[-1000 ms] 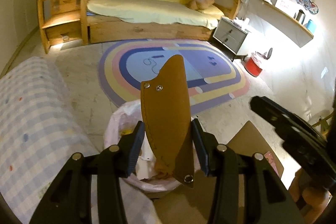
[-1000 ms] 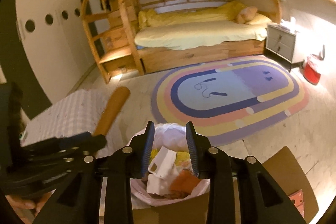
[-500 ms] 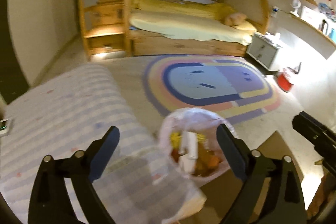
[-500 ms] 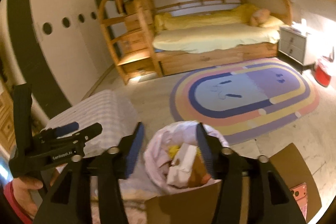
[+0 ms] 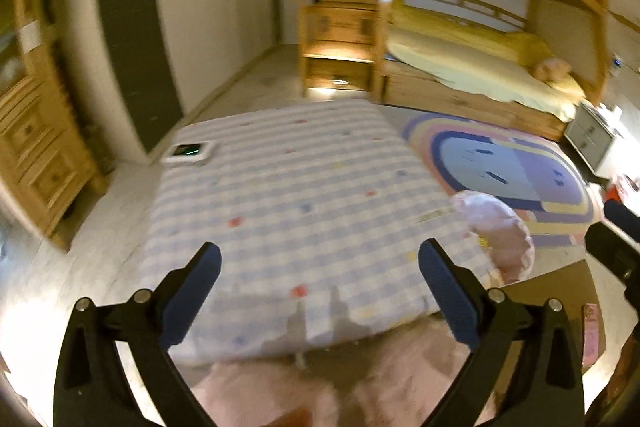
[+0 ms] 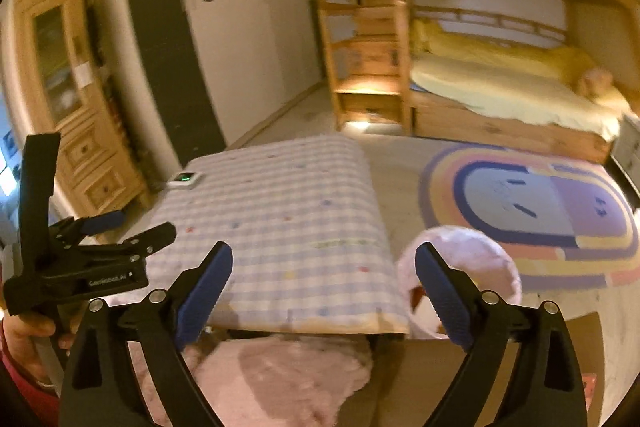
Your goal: Collect trash
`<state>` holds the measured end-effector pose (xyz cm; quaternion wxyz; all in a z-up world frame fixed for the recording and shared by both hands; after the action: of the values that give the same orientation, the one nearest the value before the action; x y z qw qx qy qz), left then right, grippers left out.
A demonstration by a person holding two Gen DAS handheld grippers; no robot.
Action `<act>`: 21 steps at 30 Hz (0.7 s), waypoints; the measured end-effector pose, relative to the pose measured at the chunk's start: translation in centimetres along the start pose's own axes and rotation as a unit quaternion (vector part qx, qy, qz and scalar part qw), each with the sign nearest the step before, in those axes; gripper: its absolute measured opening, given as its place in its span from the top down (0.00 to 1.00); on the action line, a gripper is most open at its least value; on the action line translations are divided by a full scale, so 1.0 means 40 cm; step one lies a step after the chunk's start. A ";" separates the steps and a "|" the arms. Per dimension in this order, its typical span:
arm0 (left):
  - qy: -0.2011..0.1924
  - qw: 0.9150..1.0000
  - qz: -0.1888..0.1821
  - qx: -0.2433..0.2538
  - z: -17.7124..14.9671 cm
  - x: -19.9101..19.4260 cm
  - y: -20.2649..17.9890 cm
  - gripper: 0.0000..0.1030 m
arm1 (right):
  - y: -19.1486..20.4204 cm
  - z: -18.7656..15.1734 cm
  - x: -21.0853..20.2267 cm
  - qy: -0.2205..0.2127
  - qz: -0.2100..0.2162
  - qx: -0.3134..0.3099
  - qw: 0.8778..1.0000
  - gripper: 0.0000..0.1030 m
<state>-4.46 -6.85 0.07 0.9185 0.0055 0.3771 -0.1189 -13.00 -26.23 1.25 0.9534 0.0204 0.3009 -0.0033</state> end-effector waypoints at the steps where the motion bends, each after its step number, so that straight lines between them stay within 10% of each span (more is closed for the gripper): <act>1: 0.000 1.000 0.010 -0.007 -0.005 -0.015 0.020 0.07 | 0.025 0.006 -0.005 0.004 0.008 -0.010 1.000 0.10; 21: -0.036 0.994 0.090 -0.060 -0.082 -0.230 0.192 0.07 | 0.216 0.037 -0.089 0.000 0.024 -0.071 0.997 0.09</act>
<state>-11.36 2.91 3.50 0.9372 -0.0197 0.3480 -0.0134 -14.92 -17.67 4.84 0.9524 -0.0405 0.2994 0.0409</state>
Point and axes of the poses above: each gripper's, at about its wrist camera, not at the fingertips, and x roughly the way its jaws point, y to its left, z to its top, the point moved 1 cm from there along x, roughly the way its jaws point, and after that the axes turned 8 degrees about -x, right-handed, at the moved point
